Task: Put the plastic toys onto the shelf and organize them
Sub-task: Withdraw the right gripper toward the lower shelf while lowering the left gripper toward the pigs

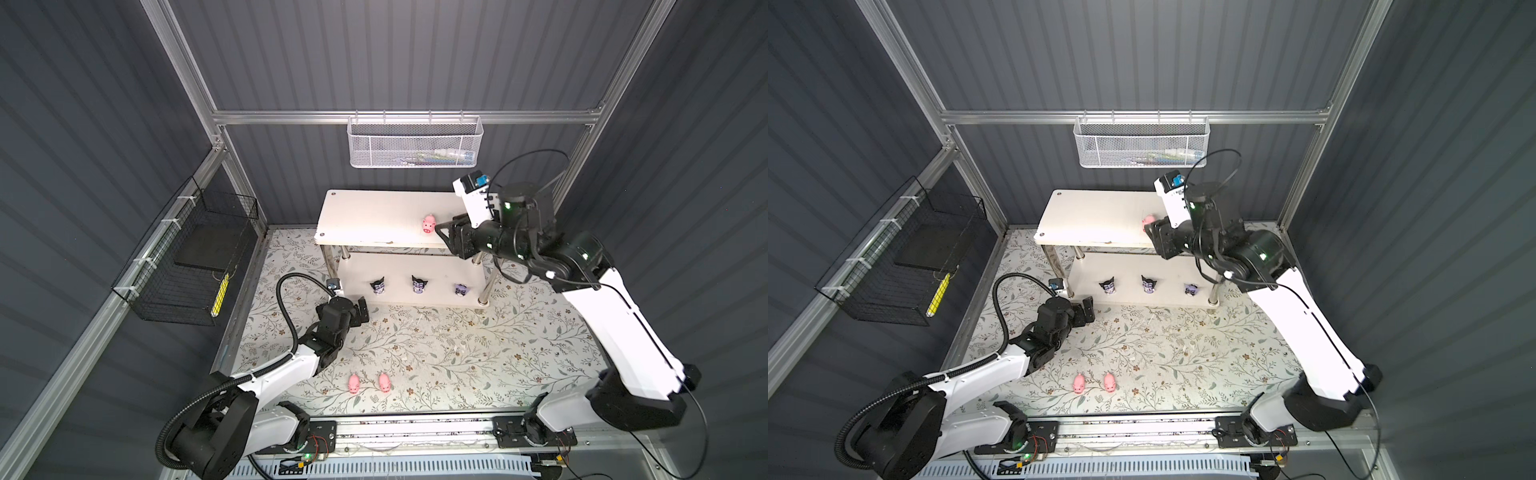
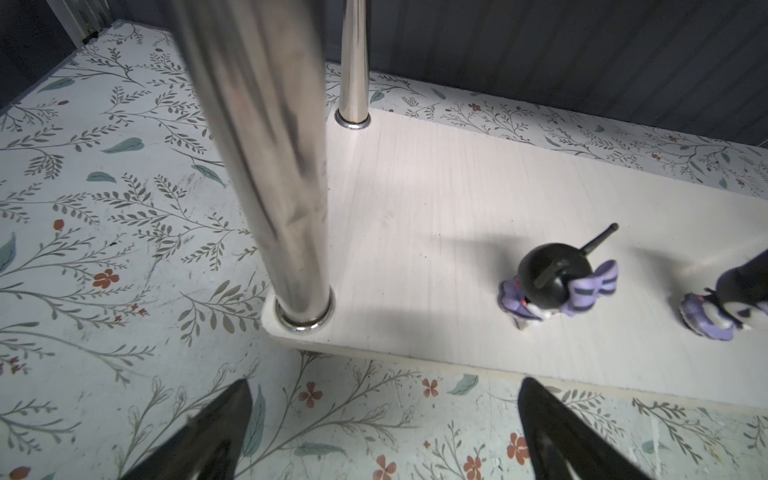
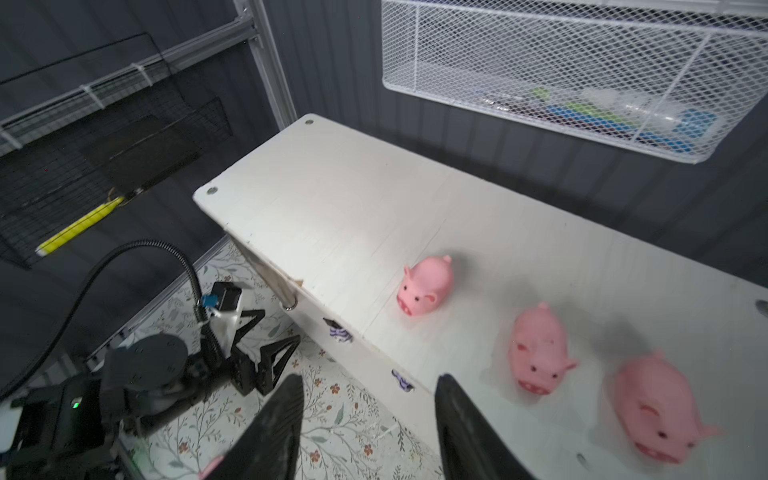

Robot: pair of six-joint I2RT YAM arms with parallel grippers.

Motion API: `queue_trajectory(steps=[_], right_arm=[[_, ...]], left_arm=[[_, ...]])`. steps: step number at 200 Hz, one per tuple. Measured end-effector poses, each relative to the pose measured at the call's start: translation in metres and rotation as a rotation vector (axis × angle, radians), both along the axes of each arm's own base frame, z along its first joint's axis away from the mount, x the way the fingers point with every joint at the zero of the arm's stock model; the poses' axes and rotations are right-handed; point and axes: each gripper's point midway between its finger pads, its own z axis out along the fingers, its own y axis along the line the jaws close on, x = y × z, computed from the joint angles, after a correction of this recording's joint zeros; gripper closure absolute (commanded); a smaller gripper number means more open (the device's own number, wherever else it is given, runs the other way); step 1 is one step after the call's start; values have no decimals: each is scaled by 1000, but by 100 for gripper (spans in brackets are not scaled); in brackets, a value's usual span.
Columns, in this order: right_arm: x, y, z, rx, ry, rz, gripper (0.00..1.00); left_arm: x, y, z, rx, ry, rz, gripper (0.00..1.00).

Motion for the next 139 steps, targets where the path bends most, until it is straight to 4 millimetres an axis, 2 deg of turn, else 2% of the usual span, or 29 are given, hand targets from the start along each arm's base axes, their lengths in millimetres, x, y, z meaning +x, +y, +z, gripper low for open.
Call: queue_trajectory(steps=[20,36,66,103,139], right_arm=[[-33,-2,-18,-3,-36,81,46],[-58,-6,-40,4,-38,141,46],[-90,-20,-85,34,1,195,46],[-105,-22,-159,68,134,192,46],[-106,-9,-249,78,327,172,46]], left_arm=[[-5,0,2,3,18,-11,1],[-9,0,4,4,37,-24,1],[-22,0,15,-31,66,-46,1],[-52,-1,16,-113,154,-55,2],[-99,-22,-3,-101,305,-126,2]])
